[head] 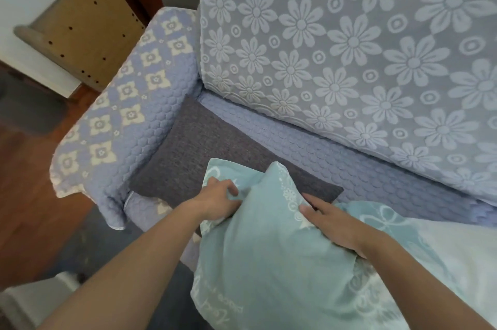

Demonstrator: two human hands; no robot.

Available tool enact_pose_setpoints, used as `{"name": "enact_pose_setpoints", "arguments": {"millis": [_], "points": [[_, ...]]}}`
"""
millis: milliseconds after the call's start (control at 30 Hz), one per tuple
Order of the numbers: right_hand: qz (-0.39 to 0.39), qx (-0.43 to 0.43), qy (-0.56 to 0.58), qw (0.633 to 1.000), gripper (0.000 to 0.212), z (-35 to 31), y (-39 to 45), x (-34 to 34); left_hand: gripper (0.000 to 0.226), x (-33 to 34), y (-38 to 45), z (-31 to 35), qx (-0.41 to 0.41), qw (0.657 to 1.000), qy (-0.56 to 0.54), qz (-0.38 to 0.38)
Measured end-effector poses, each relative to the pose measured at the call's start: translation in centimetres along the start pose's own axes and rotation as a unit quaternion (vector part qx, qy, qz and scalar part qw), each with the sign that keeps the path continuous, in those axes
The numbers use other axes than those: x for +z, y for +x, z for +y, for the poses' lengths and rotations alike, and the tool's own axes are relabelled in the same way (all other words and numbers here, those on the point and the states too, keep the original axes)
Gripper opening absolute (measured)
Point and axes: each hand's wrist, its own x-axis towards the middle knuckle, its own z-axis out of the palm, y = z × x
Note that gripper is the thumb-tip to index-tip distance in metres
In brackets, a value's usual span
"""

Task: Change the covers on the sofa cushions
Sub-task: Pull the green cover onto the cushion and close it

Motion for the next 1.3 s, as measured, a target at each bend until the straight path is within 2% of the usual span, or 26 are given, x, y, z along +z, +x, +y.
{"name": "enact_pose_setpoints", "arguments": {"millis": [67, 167, 200, 300, 367, 433, 533, 667, 700, 733, 800, 833, 867, 967, 1000, 1033, 1067, 1100, 1167, 1200, 1300], "points": [[0.027, -0.022, 0.000, 0.999, 0.043, -0.1, 0.0, 0.1, 0.037, 1.7, -1.4, -0.3, 0.008, 0.997, -0.064, 0.050], [0.128, -0.065, -0.061, 0.988, 0.026, 0.1, 0.7, 0.7, 0.032, 3.9, -3.8, -1.4, -0.049, 0.974, -0.099, 0.199], [0.156, -0.072, -0.067, 0.983, 0.023, 0.3, 0.9, 0.8, 0.029, 4.5, -4.8, -1.7, -0.062, 0.968, -0.130, 0.207], [0.206, -0.080, -0.073, 0.972, 0.023, 1.1, 1.1, 1.1, 0.023, 6.0, -7.4, -1.9, -0.048, 0.959, -0.253, 0.115], [0.229, -0.091, -0.105, 0.964, 0.030, 1.3, 1.2, 1.4, 0.020, 6.7, -8.0, -2.1, -0.026, 0.950, -0.299, 0.083], [0.237, -0.110, -0.146, 0.954, 0.032, 1.3, 1.3, 1.6, 0.018, 7.3, -7.5, -2.5, -0.020, 0.939, -0.331, 0.089], [0.269, -0.156, -0.166, 0.936, 0.030, 1.1, 1.1, 1.5, 0.017, 6.8, -6.3, -2.9, -0.041, 0.916, -0.373, 0.144], [0.320, -0.156, -0.168, 0.919, 0.025, 1.2, 1.1, 1.5, 0.019, 5.5, -6.5, -2.3, -0.057, 0.924, -0.324, 0.193], [0.316, -0.147, -0.176, 0.921, 0.025, 1.4, 1.3, 1.6, 0.020, 5.1, -6.6, -2.2, -0.076, 0.916, -0.326, 0.223], [0.311, -0.140, -0.183, 0.922, 0.026, 1.5, 1.5, 1.8, 0.020, 4.6, -6.9, -1.8, -0.094, 0.892, -0.351, 0.269], [0.309, -0.129, -0.195, 0.922, 0.026, 1.6, 1.9, 2.2, 0.017, 3.6, -8.0, 0.1, -0.082, 0.811, -0.444, 0.371], [0.314, -0.124, -0.198, 0.920, 0.027, 1.5, 2.2, 2.3, 0.016, 3.5, -8.7, 1.6, -0.045, 0.791, -0.461, 0.400], [0.320, -0.118, -0.198, 0.919, 0.027, 1.5, 2.4, 2.4, 0.016, 3.9, -9.5, 3.4, 0.006, 0.798, -0.454, 0.396], [0.338, -0.100, -0.169, 0.920, 0.027, 1.8, 2.4, 1.9, 0.017, 8.6, -11.7, 7.9, 0.159, 0.894, -0.336, 0.250], [0.335, -0.095, -0.153, 0.925, 0.026, 2.0, 2.2, 1.7, 0.018, 10.1, -11.9, 8.0, 0.196, 0.910, -0.282, 0.232], [0.325, -0.088, -0.138, 0.931, 0.025, 2.2, 2.0, 1.7, 0.021, 11.3, -11.5, 7.2, 0.220, 0.913, -0.238, 0.248], [0.314, -0.078, -0.125, 0.938, 0.024, 2.4, 1.8, 1.8, 0.027, 11.9, -10.9, 6.1, 0.222, 0.907, -0.233, 0.271], [0.304, -0.069, -0.118, 0.943, 0.025, 2.6, 1.6, 1.8, 0.033, 11.8, -10.7, 5.1, 0.198, 0.894, -0.273, 0.293], [0.302, -0.059, -0.115, 0.945, 0.026, 2.8, 1.5, 2.0, 0.039, 11.0, -10.8, 3.4, 0.119, 0.856, -0.385, 0.325], [0.308, -0.059, -0.113, 0.943, 0.027, 2.9, 1.5, 2.1, 0.038, 10.8, -10.8, 2.7, 0.078, 0.848, -0.407, 0.330], [0.327, -0.054, -0.109, 0.937, 0.029, 2.9, 1.5, 2.1, 0.025, 11.0, -10.8, 0.7, 0.017, 0.890, -0.335, 0.311]]}}
